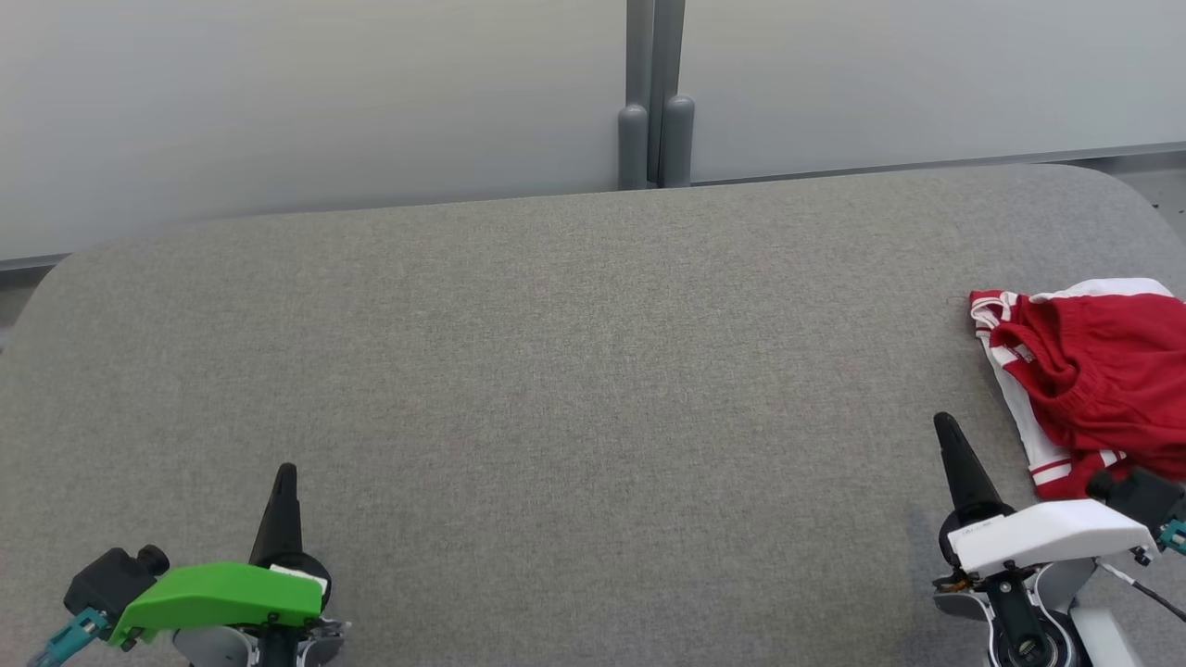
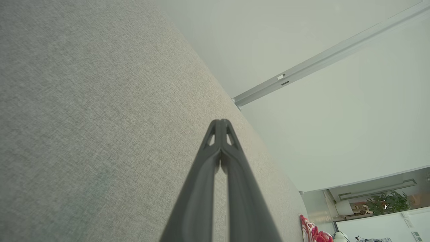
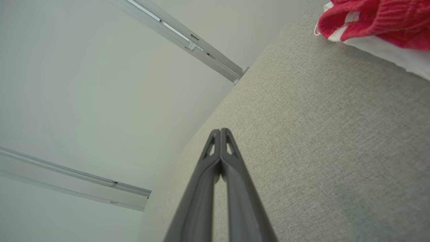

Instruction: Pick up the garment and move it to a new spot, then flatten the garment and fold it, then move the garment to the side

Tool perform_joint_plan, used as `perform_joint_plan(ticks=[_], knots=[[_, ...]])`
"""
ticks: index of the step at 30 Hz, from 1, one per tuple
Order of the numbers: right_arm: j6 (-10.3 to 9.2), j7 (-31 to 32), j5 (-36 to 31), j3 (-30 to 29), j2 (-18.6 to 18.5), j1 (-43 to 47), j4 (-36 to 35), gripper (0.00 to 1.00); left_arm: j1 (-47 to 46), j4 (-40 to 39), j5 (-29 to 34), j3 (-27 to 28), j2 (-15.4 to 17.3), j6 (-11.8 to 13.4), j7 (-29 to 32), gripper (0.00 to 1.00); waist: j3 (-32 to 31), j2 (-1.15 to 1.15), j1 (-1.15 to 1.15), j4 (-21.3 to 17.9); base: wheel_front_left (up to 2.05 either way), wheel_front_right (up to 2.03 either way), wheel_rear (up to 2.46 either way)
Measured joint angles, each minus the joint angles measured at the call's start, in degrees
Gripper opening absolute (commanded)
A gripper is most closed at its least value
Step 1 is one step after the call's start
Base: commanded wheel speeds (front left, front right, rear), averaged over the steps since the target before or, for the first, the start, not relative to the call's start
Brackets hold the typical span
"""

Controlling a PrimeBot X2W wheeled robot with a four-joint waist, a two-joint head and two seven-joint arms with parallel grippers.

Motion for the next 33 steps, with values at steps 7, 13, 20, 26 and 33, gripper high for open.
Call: perform_joint_plan(ticks=[7,13,20,26,33], knots=[[0.0,0.8,4.5,-0.4,-0.1,-0.1,0.4,0.0,-0.3,0.1,-3.5,1.1,-0.3,-0.8,1.1,0.0,0.0,0.0,0.0,0.0,0.0,0.0,0.0],[0.0,1.5,8.7,-0.9,-0.1,-0.6,0.7,0.0,-0.7,0.1,-6.8,2.2,-0.8,-1.5,2.1,0.0,-0.1,0.0,0.0,0.1,0.0,0.0,0.0],[0.0,2.2,12.1,-1.3,-0.2,-0.8,1.0,0.0,-0.9,0.2,-9.6,3.1,-1.1,-2.1,2.8,0.0,-0.1,0.0,0.0,0.1,0.0,0.0,0.0],[-0.01,2.7,15.3,-1.6,-0.2,-1.2,1.2,0.0,-1.4,0.2,-11.7,3.9,-1.3,-2.7,3.7,0.0,-0.1,0.0,0.0,0.1,0.0,0.0,0.0],[-0.01,3.3,18.9,-1.9,-0.3,-1.3,1.5,0.0,-1.6,0.3,-14.6,4.9,-1.6,-3.3,4.5,0.0,-0.2,0.0,0.0,0.2,0.0,0.0,0.0]])
